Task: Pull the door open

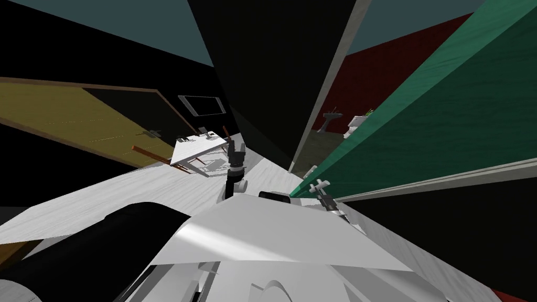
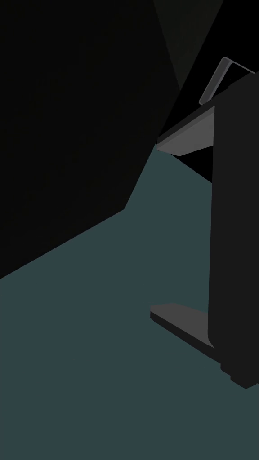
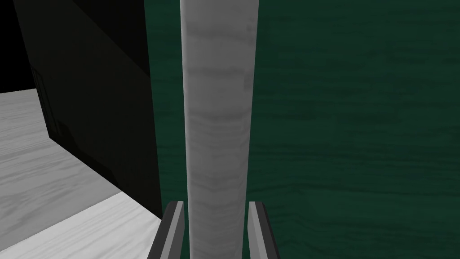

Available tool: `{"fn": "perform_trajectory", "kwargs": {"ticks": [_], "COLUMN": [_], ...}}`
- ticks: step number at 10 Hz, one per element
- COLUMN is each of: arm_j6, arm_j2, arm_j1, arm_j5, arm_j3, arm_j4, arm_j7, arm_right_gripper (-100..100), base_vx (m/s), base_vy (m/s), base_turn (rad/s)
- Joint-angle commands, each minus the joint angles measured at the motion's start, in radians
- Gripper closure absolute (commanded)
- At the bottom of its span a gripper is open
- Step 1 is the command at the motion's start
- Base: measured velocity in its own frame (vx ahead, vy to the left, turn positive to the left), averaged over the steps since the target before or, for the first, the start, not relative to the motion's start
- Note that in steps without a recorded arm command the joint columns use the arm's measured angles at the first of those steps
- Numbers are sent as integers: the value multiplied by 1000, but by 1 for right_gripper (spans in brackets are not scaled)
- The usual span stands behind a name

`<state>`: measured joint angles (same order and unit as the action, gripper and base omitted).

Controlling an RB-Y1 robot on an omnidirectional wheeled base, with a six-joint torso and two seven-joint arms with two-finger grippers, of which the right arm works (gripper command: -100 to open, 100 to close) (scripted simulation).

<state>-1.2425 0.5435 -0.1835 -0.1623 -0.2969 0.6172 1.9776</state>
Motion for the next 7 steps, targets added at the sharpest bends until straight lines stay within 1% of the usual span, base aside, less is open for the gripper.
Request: {"fn": "perform_trajectory", "kwargs": {"ticks": [1, 4, 5, 6, 7], "arm_j6": [-9, -24, -18, -23, -25], "arm_j2": [-1, 1, 0, -1, 0], "arm_j1": [2, 13, 11, 16, 18], "arm_j5": [4, 9, 9, 12, 13], "arm_j3": [-5, -10, -10, -14, -15], "arm_j4": [-11, -31, -24, -34, -38], "arm_j7": [4, 12, 9, 12, 13], "arm_right_gripper": [100, 100, 100, 100, 100], "base_vx": [-243, -255, -115, -178, -232], "base_vy": [-101, -117, -42, -60, -111], "base_turn": [163, 168, 37, 181, 217]}}
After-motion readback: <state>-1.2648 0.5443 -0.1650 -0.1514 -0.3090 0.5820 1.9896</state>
